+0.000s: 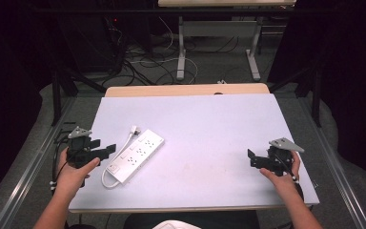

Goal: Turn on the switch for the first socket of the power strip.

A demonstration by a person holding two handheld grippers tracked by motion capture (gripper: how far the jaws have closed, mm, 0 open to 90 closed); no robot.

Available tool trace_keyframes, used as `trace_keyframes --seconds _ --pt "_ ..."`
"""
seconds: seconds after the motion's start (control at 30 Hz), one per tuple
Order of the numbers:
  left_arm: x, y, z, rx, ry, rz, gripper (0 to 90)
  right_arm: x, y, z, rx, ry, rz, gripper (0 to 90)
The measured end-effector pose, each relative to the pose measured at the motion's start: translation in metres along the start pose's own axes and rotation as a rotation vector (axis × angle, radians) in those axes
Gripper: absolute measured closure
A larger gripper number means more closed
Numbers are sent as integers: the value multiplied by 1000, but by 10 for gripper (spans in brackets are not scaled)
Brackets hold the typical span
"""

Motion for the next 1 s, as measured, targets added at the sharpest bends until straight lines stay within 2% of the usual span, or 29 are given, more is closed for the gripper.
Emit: trace_keyframes --seconds 0.4,0.67,0.77,0.8,0.83,1.0 --pt "-2 -11 -6 55 20 56 333 0 0 -2 6 9 -5 0" --pt "-1 -18 -12 121 14 90 345 1 1 -2 7 8 2 0" --pt "1 -19 -16 129 11 102 349 1 1 -2 11 9 2 0" --pt "1 -19 -16 146 7 109 351 1 1 -2 11 10 2 0" --pt "2 -19 -17 135 7 117 351 1 1 -2 12 10 3 0" --pt "6 -20 -20 154 0 137 356 2 2 -2 18 10 1 0"
Point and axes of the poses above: each handheld gripper's, and its own axes: x roughly forward along the jaws, y roughly out of its underside, z roughly to its left, the point moved 3 cm from there along x, roughly forward along the jaws, and after that the axes turned 11 degrees about -y, right-handed, at the moved point
